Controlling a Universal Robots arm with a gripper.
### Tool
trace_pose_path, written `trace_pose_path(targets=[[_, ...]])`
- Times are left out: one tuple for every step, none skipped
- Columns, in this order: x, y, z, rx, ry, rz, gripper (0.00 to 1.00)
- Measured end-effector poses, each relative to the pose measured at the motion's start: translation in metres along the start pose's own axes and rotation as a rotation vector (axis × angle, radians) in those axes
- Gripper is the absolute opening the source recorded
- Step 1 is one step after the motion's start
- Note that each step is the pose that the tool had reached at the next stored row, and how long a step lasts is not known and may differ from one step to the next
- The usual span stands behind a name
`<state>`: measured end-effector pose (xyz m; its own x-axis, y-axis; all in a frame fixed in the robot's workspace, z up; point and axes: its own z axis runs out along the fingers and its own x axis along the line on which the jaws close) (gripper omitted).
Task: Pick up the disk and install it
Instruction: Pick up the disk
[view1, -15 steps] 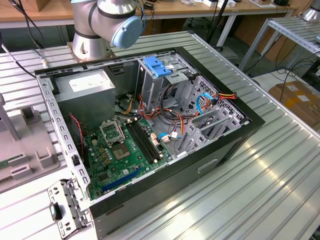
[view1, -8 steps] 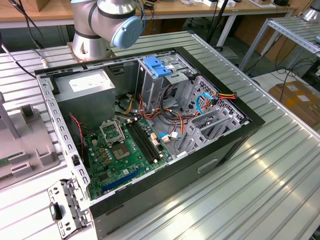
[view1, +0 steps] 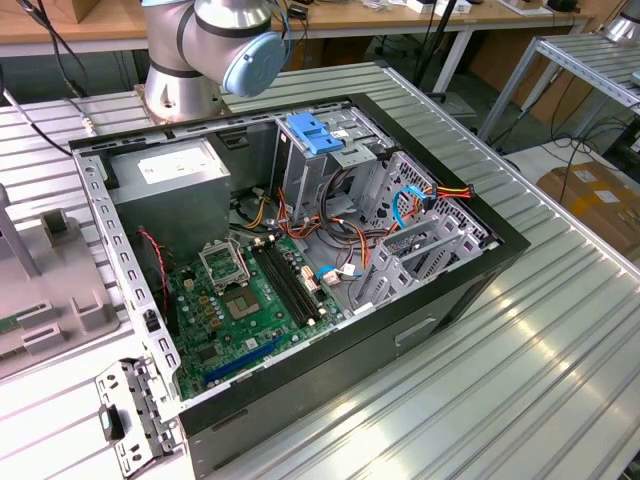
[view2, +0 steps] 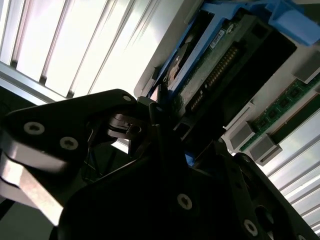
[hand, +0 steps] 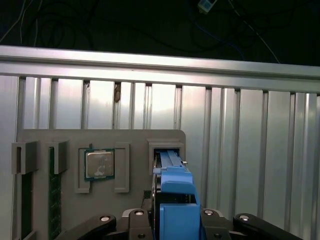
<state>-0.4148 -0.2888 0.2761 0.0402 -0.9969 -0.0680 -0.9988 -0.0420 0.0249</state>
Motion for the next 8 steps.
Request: trace_pose_path(targets=[[0.0,0.0,0.0002,0.0,0.0,0.0,0.36],[0.0,0.0,0.0005,0.0002,0.0,0.0,0.36],[0.0,0.0,0.0006,0.0,0.0,0.0,0.36],[0.0,0.0,0.0007,0.0001,0.0,0.0,0.36],[0.0,0.0,0.0009,0.0002,0.0,0.0,0.36],[0.0001,0.0,0.001,0.0001,0.0,0.0,0.36],[0.0001,0.0,0.001,0.0,0.0,0.0,0.36],[0.0001,-0.0001,0.0013,0.0003,-0.0001,0.0,0.36]])
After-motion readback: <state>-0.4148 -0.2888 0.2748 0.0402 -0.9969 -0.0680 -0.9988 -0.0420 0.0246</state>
